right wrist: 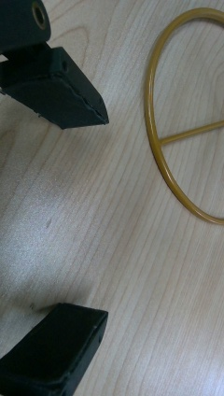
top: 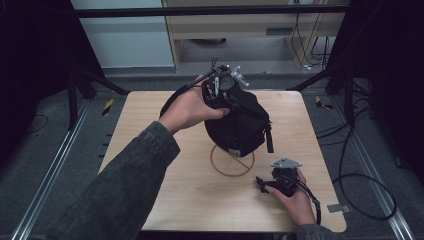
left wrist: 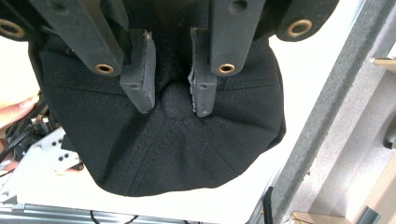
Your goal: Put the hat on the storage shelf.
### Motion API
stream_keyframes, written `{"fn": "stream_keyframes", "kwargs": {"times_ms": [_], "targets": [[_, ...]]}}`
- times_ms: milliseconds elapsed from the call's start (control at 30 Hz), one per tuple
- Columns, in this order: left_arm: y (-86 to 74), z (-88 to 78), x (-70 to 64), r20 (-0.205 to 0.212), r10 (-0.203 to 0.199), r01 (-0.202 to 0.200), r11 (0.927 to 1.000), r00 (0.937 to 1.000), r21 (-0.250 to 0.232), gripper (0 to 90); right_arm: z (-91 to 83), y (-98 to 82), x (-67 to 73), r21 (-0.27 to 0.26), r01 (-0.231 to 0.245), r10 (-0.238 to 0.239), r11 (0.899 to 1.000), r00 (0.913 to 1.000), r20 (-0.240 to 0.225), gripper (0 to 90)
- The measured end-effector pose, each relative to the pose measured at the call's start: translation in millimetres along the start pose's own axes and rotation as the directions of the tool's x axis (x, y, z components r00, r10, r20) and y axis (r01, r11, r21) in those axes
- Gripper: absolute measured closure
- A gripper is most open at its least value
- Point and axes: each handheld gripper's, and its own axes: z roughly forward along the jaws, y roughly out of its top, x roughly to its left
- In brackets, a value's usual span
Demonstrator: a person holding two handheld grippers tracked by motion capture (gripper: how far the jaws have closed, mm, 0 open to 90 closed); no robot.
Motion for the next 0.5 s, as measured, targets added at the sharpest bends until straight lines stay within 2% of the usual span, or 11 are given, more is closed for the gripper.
{"fn": "stream_keyframes", "kwargs": {"times_ms": [500], "targets": [[-0.9, 7.1, -1.5, 0.000, -0.001, 0.001, 0.9998, 1.0000, 0.019, 72.9, 0.0, 0.0, 0.0, 0.000, 0.001, -0.001, 1.000, 1.0000, -0.001, 6.8]]}}
